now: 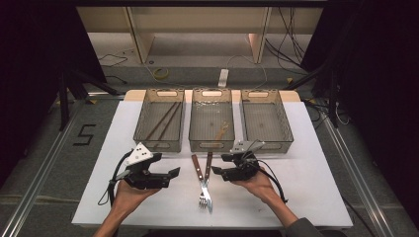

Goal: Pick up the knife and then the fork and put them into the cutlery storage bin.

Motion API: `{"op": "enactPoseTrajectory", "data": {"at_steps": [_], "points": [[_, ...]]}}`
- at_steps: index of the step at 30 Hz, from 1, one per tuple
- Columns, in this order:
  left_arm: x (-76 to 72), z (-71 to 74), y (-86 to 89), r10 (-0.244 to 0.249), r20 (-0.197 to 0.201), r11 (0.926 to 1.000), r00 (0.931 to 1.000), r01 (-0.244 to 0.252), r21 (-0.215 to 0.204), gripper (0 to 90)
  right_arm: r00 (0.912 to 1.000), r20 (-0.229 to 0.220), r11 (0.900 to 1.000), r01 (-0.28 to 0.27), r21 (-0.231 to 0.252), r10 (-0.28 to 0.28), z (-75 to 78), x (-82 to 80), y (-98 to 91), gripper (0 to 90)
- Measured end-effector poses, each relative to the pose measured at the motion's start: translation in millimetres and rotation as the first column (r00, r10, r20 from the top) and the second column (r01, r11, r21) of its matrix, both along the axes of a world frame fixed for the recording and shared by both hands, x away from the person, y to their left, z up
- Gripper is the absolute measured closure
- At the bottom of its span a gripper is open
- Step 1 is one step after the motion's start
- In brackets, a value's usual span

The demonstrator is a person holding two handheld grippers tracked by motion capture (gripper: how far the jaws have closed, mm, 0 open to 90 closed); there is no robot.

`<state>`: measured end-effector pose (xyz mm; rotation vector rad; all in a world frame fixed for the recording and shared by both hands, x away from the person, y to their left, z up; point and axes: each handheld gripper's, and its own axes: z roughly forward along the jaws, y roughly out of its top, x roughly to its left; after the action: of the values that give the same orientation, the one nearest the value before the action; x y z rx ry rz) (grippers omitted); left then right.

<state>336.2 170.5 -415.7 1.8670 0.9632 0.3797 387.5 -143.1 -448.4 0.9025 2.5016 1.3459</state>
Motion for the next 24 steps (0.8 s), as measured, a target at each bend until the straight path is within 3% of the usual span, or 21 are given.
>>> {"op": "enactPoseTrajectory", "data": {"at_steps": [12, 19, 24], "points": [[-1.2, 0.8, 1.6, 0.004, 0.02, 1.0, 0.9998, -0.004, 0.006, 15.5, 0.9966, 0.003, 0.9958, -0.082, -0.041, 0.082, -1.9, 9.1, 27.5, 79.4], [-1.2, 0.4, 2.4, 0.01, 0.022, 0.9999, 0.9997, -0.01, 0.002, 15.5, 0.9931, -0.029, 0.9896, -0.116, -0.085, 0.114, -10.0, 18.1, 50.0, 89.6], [-1.4, -0.2, 1.5, 0.009, 0.02, 0.9999, 0.9998, -0.009, 0.005, 15.5, 0.9911, -0.048, 0.9859, -0.129, -0.107, 0.124, -15.2, 24.6, 61.0, 90.0]]}}
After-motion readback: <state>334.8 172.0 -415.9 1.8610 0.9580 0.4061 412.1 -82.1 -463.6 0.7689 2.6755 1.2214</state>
